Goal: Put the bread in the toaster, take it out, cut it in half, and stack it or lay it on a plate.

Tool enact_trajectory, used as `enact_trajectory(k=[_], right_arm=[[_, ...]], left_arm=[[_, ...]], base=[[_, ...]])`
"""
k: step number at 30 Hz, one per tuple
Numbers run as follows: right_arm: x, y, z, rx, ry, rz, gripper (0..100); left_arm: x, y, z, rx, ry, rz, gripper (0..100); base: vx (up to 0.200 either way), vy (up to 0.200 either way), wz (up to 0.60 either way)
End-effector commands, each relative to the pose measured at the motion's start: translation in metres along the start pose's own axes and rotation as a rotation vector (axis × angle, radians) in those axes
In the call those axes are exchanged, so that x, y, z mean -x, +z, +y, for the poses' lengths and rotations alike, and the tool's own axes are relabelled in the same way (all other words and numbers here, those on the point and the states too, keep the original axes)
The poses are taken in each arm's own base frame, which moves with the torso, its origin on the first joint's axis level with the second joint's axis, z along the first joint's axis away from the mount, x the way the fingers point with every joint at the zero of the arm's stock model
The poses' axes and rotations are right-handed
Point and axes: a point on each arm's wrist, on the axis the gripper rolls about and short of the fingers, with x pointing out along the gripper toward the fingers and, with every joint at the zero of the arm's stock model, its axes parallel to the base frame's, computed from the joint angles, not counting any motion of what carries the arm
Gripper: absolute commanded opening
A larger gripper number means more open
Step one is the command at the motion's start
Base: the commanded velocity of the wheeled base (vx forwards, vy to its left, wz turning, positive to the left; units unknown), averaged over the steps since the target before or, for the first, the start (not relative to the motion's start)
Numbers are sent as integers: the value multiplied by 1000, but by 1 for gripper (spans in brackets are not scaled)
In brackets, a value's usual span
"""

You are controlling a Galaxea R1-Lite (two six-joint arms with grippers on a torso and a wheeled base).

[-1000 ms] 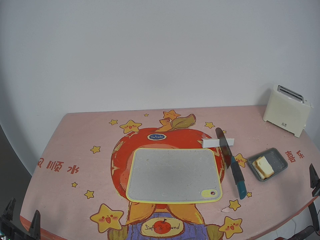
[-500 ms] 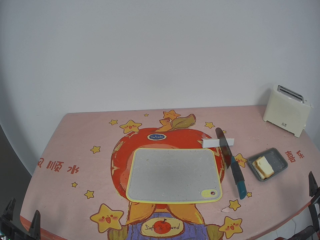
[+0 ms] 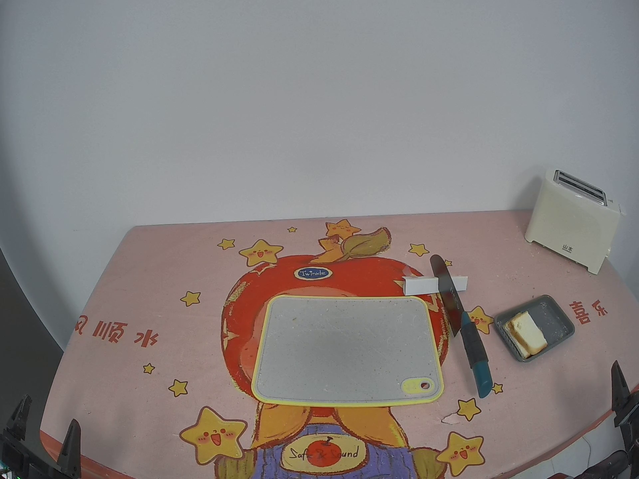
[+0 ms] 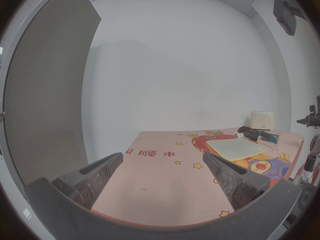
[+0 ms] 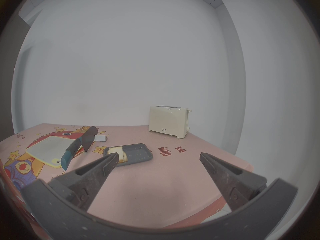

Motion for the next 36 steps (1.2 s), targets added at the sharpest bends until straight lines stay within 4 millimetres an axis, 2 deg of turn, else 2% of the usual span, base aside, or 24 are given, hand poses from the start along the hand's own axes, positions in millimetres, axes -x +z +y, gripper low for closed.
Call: enact_trajectory(k=[1,12,22,36], right_arm=[[3,-4,0,-2,1,-16,100],[11,-18,-1,0,22,-22,100],[15,-19,1,-8,101,-71,100],[14,-25,3,8,195,-35,100]], left_arm=[[-1,-5,0,0,0,7,100],[-1,-5,0,0,0,7,100],[-1,-5,0,0,0,7,100],[-1,-5,0,0,0,7,100]], base=[[0,0,0],[0,0,0],[0,0,0],[0,0,0]])
